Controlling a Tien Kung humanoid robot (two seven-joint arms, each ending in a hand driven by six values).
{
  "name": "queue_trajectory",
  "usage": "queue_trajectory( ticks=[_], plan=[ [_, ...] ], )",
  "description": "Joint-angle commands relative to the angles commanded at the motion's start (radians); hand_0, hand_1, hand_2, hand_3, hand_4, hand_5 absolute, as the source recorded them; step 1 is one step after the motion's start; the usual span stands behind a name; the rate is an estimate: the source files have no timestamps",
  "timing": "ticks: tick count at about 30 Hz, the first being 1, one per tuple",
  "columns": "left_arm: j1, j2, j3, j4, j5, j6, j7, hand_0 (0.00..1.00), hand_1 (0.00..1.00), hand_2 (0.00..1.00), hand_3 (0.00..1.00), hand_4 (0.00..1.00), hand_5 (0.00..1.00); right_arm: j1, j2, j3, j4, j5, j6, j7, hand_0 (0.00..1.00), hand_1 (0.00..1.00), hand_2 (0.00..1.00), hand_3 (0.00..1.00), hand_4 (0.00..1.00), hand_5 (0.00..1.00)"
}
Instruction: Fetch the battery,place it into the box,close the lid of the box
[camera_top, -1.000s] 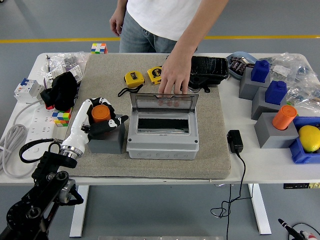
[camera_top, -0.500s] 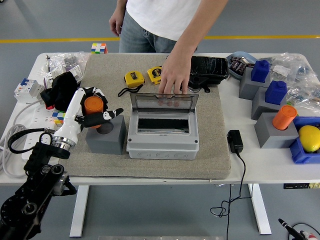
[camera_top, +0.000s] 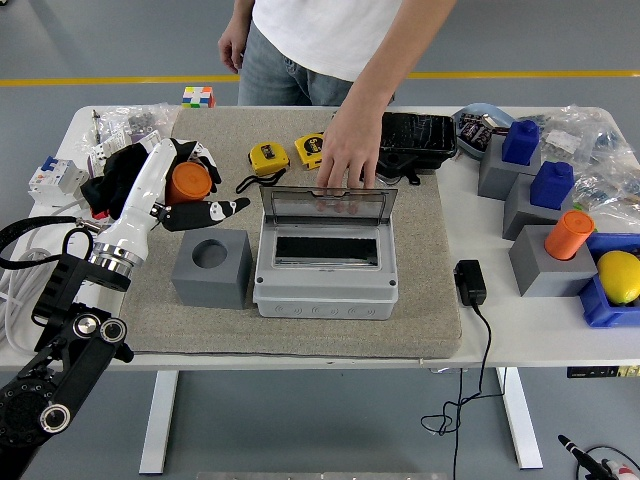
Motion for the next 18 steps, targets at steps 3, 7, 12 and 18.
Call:
queue_trajectory(
  ticks=[3, 7, 12, 18],
  plan=[
    [-0.006, 0.025, 0.033, -0.055, 0.123, 0.001, 0.034, 0.039, 0.058, 0.101, 0.094, 0.942, 0.063, 0.002, -0.002, -0.001, 0.0, -0.001, 0.0, 0.0, 0.894, 0.87, 0.811, 0.849, 0.998, 0.998],
    [-0.014, 0.051, 0.094, -0.127, 0.291, 0.0, 0.071, 0.039, 0.057, 0.1, 0.094, 0.898, 0.108, 0.005, -0.004, -0.002, 0.0, 0.001, -0.001, 0.0, 0.894, 0.87, 0.811, 0.849, 0.998, 0.998],
    [-0.032, 0.068, 0.181, -0.176, 0.427, -0.009, 0.092, 0.045, 0.06, 0.104, 0.091, 0.796, 0.213, 0.005, -0.007, 0.007, 0.0, -0.01, 0.0, -0.003, 0.895, 0.87, 0.811, 0.849, 0.998, 0.998],
    [-0.082, 0.061, 0.306, -0.162, 0.427, -0.015, 0.114, 0.049, 0.062, 0.104, 0.093, 0.77, 0.25, 0.008, -0.008, -0.003, 0.0, -0.004, -0.001, -0.003, 0.895, 0.87, 0.811, 0.849, 0.998, 0.998]
  ],
)
